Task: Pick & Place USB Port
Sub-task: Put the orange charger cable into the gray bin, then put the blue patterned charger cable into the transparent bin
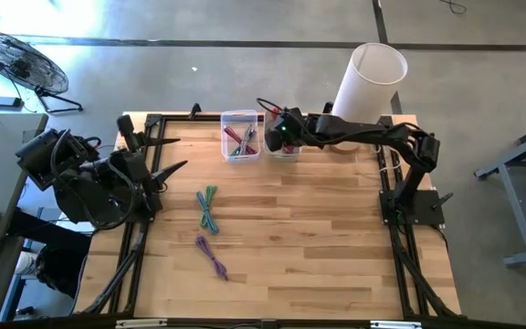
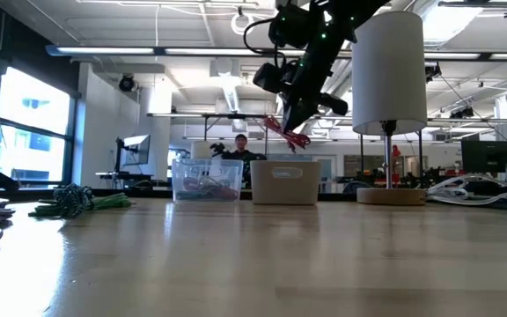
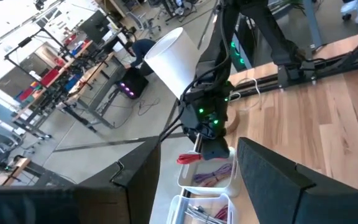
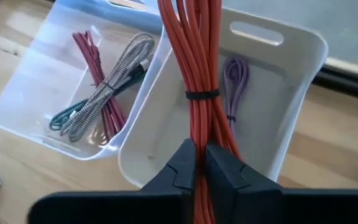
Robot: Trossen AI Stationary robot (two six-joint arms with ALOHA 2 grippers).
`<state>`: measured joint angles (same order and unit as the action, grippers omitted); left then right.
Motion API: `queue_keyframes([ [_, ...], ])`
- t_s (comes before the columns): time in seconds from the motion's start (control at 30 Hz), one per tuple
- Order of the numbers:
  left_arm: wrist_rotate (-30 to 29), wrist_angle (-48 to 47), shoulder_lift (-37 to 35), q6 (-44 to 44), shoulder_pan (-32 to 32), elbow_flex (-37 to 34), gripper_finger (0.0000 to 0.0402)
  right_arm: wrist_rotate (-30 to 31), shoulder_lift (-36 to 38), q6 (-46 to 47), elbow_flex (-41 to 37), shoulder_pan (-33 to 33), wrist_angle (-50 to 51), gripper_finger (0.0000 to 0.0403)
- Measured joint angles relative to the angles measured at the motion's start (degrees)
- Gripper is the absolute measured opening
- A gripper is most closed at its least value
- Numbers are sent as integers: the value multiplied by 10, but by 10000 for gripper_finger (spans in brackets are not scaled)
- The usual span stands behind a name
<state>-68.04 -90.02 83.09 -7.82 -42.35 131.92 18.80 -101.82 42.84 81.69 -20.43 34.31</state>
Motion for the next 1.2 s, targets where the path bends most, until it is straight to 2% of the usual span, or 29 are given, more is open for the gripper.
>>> queue_keyframes([
  [0.27,16,0,0,0,0,0,208,-17,0,-12,0,-6,-18,112],
  [0.37,18,0,0,0,0,0,208,-29,0,-26,0,-6,-33,137],
  [0.43,24,0,0,1,0,0,208,-57,0,-40,0,-5,-60,148],
  [0.57,42,0,0,29,0,0,208,-155,0,-82,0,-5,-145,156],
  [0.73,63,0,-2,57,0,0,208,-333,0,-101,0,-5,-298,155],
  [0.9,150,0,-12,69,0,0,208,-509,5,-93,0,14,-450,157],
  [1.0,219,0,-15,101,0,0,208,-566,22,-105,0,37,-496,155],
  [1.13,324,0,-16,174,0,0,208,-624,52,-147,0,72,-499,154],
  [1.2,349,0,-15,208,-1,0,208,-646,69,-171,0,93,-500,154],
])
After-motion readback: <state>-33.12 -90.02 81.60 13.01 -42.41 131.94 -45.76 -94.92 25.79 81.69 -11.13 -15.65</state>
